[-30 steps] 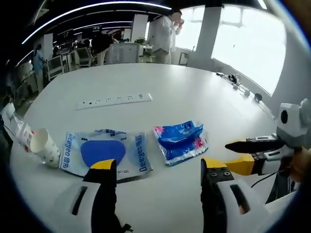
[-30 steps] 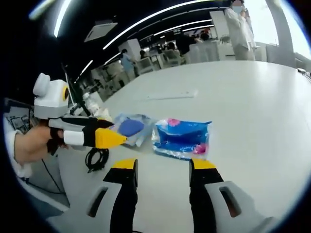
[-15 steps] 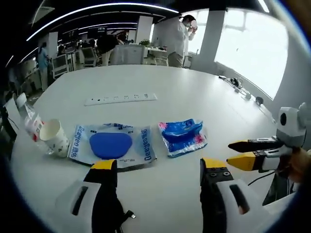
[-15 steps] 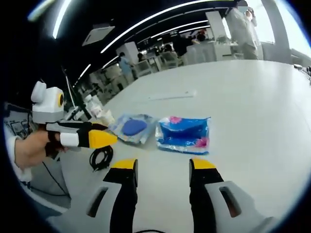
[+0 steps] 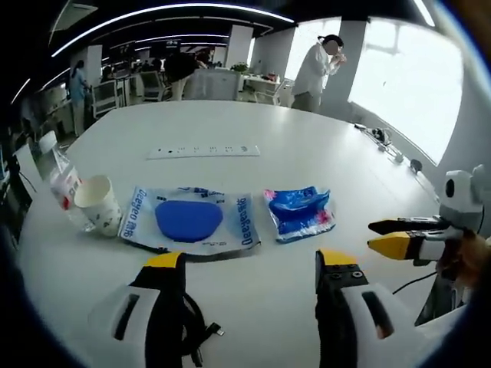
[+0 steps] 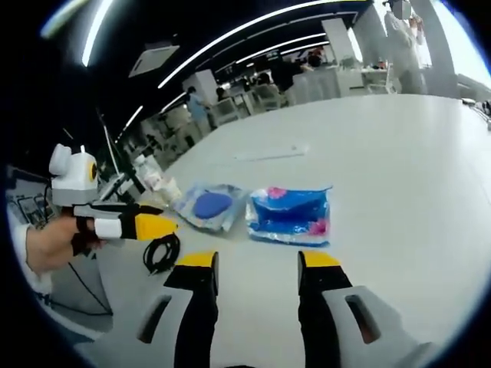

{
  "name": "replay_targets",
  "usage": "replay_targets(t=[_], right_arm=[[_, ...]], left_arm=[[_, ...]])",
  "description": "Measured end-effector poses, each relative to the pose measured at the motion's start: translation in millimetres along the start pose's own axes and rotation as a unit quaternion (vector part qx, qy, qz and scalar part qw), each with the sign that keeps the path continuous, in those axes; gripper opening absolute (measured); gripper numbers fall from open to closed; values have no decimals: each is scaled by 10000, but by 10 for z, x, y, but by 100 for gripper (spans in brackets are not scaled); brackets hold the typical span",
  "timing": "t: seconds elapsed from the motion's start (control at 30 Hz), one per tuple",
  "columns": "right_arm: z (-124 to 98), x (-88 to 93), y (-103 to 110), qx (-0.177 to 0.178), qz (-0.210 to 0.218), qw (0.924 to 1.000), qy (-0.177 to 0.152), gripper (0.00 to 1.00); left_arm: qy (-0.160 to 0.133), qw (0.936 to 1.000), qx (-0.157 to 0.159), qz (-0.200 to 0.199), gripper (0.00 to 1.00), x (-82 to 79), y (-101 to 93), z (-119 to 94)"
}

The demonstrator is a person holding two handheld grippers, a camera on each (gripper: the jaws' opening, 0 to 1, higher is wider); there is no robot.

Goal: Arrange the tabletop items into an orderly group along one side of the table until the central work area is clear of visible clutter.

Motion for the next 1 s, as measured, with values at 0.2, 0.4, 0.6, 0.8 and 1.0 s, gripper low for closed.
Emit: replay_targets(t=[0.2, 0.4, 0.6, 0.8, 1.0], right_arm=[[96, -46, 55, -112, -20, 9999, 80, 39], [208, -101, 113, -231, -106, 9995, 194, 38], [282, -183, 92, -308, -171, 9991, 246, 38], [400, -229, 89, -342, -143, 9987, 347, 37], [576, -282, 151, -445, -123, 9980, 438, 36]], left_arm=[[-11, 9998, -133, -114, 68, -13, 133, 21], [0, 9994, -285, -203, 67, -34, 365, 53], [-76, 9976, -518, -455, 64, -22, 685, 83], [33, 9963, -646, -557, 64, -25, 975, 181], [111, 9949, -663, -746, 64, -27, 1184, 309]])
Point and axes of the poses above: the point that each gripper's makers call its tool centre point, and the gripper's own axes: z roughly forward along the fingers, y roughly to its left, x roughly out of its underside, the point moved 10 cm from there along -z, roughly backward along the fingers, and after that the axes turned 10 degrees about -x, right-handed, at the moved point
